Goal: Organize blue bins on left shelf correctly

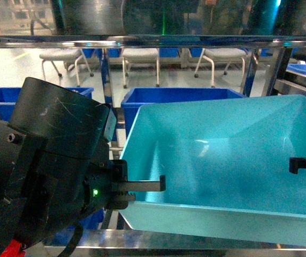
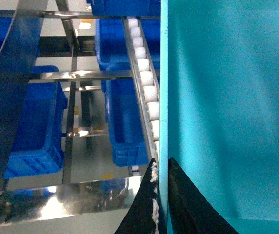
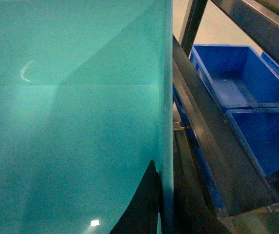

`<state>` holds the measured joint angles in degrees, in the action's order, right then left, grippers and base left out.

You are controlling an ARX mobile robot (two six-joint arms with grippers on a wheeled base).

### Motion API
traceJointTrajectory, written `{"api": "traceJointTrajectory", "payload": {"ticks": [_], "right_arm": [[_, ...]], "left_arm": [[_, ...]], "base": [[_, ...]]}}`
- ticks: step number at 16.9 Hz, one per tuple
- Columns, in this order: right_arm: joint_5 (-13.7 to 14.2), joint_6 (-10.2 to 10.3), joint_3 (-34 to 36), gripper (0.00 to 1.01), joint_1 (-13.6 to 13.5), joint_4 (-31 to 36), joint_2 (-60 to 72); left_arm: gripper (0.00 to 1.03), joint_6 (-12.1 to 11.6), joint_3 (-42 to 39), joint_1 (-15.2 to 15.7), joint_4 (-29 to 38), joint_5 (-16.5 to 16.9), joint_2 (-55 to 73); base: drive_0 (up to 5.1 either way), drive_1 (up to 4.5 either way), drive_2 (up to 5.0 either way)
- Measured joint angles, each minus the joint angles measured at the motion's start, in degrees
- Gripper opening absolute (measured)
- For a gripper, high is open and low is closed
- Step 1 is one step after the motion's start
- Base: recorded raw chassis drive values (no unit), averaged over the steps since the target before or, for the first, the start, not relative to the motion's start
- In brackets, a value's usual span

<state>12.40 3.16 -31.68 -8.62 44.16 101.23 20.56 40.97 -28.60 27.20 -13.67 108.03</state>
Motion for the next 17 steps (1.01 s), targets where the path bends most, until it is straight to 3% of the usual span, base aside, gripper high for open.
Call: {"api": "traceJointTrajectory", "payload": {"ticks": [6, 10, 12, 14, 16, 17], "right_arm": [[-0.09, 0.13, -0.02, 0.02, 0.11, -0.96, 0.0], [-4.61, 1.75, -0.22, 0.02, 0.39, -1.4, 3.96], [-4.72, 2.43, -1.42, 0.02, 0.28, -2.89, 6.14], [-5.25, 4.83, -4.15, 0.02, -0.46, -4.26, 8.26], [-7.52, 7.52, -5.53, 0.02, -0.33, -4.7, 10.23], [-7.56, 7.78, -5.53, 0.02, -0.35, -4.72, 10.27]], "left_arm": [[0.02, -0.02, 0.07, -0.07, -0.07, 0.0, 0.04], [0.02, -0.02, 0.72, -0.07, -0.15, -0.98, 4.37], [0.02, -0.46, 1.95, 0.7, -0.15, -0.7, 6.82], [0.02, -2.86, 4.26, 1.92, -0.02, -0.96, 8.44], [0.02, -4.76, 6.08, 2.58, -1.09, -1.7, 9.05], [0.02, -5.2, 6.08, 2.58, -1.44, -1.77, 9.05]], "base": [[0.2, 0.16, 0.2], [0.0, 0.0, 0.0], [0.0, 0.0, 0.0], [0.0, 0.0, 0.0], [0.0, 0.0, 0.0], [0.0, 0.0, 0.0]]}}
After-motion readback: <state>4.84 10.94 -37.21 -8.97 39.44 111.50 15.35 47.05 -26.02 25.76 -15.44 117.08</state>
